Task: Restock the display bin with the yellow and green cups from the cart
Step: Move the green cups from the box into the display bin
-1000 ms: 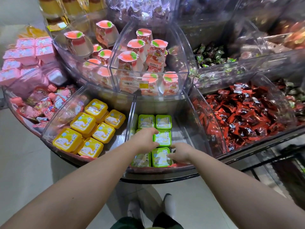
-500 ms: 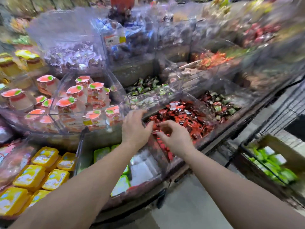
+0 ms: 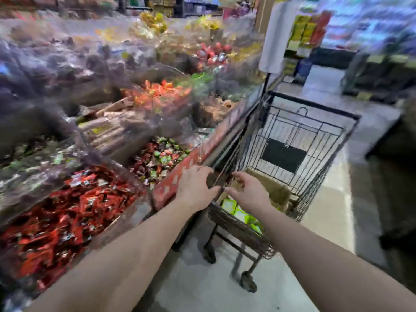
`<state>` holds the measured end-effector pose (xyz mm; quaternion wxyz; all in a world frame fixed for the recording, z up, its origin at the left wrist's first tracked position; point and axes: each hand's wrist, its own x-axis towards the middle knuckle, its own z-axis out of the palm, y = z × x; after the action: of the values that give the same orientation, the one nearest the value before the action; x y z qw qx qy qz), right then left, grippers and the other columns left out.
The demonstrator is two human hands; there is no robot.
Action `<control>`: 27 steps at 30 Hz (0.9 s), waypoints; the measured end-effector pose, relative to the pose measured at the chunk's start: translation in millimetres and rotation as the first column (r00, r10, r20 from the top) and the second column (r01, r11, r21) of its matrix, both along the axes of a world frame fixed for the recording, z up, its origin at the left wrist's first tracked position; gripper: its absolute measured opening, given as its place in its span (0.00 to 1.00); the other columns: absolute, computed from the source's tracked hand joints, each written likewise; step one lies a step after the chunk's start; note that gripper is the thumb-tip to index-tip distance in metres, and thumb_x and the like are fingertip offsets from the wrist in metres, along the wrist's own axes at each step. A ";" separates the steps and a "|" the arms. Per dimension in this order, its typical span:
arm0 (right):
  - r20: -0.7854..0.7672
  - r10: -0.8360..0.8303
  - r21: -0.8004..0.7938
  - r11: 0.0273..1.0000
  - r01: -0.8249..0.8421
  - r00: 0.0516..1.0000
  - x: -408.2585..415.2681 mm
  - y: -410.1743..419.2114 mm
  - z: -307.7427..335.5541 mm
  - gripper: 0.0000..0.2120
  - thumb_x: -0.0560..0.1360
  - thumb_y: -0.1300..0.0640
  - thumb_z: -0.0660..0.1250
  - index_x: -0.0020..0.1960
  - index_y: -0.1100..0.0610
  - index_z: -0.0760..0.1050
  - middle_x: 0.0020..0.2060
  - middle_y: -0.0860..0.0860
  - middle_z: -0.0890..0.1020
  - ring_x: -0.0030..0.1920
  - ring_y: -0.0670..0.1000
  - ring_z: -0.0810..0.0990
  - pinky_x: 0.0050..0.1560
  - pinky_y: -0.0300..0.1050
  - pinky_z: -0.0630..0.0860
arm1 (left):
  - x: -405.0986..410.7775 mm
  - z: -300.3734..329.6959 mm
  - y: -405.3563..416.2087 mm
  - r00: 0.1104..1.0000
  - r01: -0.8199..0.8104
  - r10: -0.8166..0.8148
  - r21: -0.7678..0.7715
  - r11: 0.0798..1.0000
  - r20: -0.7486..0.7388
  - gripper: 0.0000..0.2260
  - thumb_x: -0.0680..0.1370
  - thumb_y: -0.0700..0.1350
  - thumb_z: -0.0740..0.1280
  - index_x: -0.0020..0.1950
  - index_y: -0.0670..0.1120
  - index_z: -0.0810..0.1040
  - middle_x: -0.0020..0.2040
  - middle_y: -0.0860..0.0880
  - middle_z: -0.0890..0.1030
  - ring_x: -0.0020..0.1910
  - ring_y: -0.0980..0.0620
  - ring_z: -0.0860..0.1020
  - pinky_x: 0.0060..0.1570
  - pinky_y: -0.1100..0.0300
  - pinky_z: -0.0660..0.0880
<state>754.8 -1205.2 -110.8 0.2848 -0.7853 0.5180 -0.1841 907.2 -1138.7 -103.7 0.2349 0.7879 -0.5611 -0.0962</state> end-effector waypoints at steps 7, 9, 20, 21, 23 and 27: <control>-0.011 -0.222 0.132 0.966 0.222 0.975 -85.4 -82.4 -36.3 0.27 0.70 0.48 0.73 0.67 0.50 0.72 0.62 0.50 0.78 0.63 0.51 0.76 0.60 0.43 0.72 | -40.2 -40.4 -104.7 0.990 0.140 -0.135 0.111 0.984 -0.050 0.23 0.71 0.55 0.70 0.64 0.50 0.75 0.62 0.44 0.75 0.63 0.42 0.72 0.63 0.51 0.69; -0.035 -0.261 0.169 0.950 0.263 0.965 -100.5 -110.2 -49.3 0.28 0.70 0.47 0.74 0.67 0.51 0.72 0.62 0.51 0.79 0.62 0.51 0.77 0.57 0.41 0.72 | -41.3 -61.3 -135.8 0.987 0.150 -0.137 0.167 0.975 -0.085 0.24 0.71 0.54 0.70 0.65 0.50 0.74 0.63 0.45 0.75 0.64 0.43 0.72 0.64 0.51 0.69; -0.378 -0.142 0.398 0.867 0.299 0.915 -123.4 -243.4 -136.2 0.30 0.72 0.51 0.71 0.71 0.52 0.66 0.62 0.52 0.78 0.57 0.55 0.79 0.54 0.43 0.73 | -27.0 -193.0 -285.9 0.938 0.321 -0.184 0.543 0.776 -0.293 0.31 0.69 0.50 0.71 0.71 0.50 0.67 0.66 0.43 0.71 0.66 0.45 0.70 0.63 0.57 0.69; -0.382 -0.133 0.424 0.854 0.301 0.914 -120.9 -248.4 -149.2 0.29 0.72 0.51 0.71 0.71 0.51 0.67 0.62 0.52 0.78 0.57 0.55 0.79 0.54 0.42 0.73 | -26.6 -204.2 -291.7 0.932 0.339 -0.190 0.561 0.755 -0.308 0.32 0.69 0.49 0.72 0.71 0.49 0.67 0.66 0.43 0.72 0.66 0.45 0.70 0.64 0.58 0.68; -0.397 -0.091 0.504 0.810 0.299 0.914 -114.0 -250.5 -175.1 0.30 0.71 0.50 0.72 0.71 0.51 0.67 0.62 0.52 0.78 0.59 0.54 0.78 0.55 0.42 0.74 | -27.5 -222.7 -298.4 0.923 0.366 -0.190 0.614 0.700 -0.334 0.33 0.69 0.49 0.73 0.72 0.48 0.66 0.66 0.42 0.72 0.67 0.44 0.69 0.65 0.58 0.67; -0.431 0.046 0.645 0.714 0.272 0.901 -103.6 -245.0 -232.6 0.31 0.71 0.49 0.72 0.72 0.51 0.66 0.63 0.56 0.77 0.62 0.55 0.76 0.57 0.43 0.72 | -28.3 -268.9 -302.7 0.925 0.362 -0.140 0.708 0.607 -0.353 0.35 0.68 0.50 0.74 0.72 0.49 0.65 0.68 0.42 0.70 0.66 0.44 0.70 0.65 0.56 0.68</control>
<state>651.2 -1450.2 -343.4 0.4276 -0.6079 0.6453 0.1767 878.9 -1441.3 -372.6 -0.0624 0.7049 -0.5376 -0.4584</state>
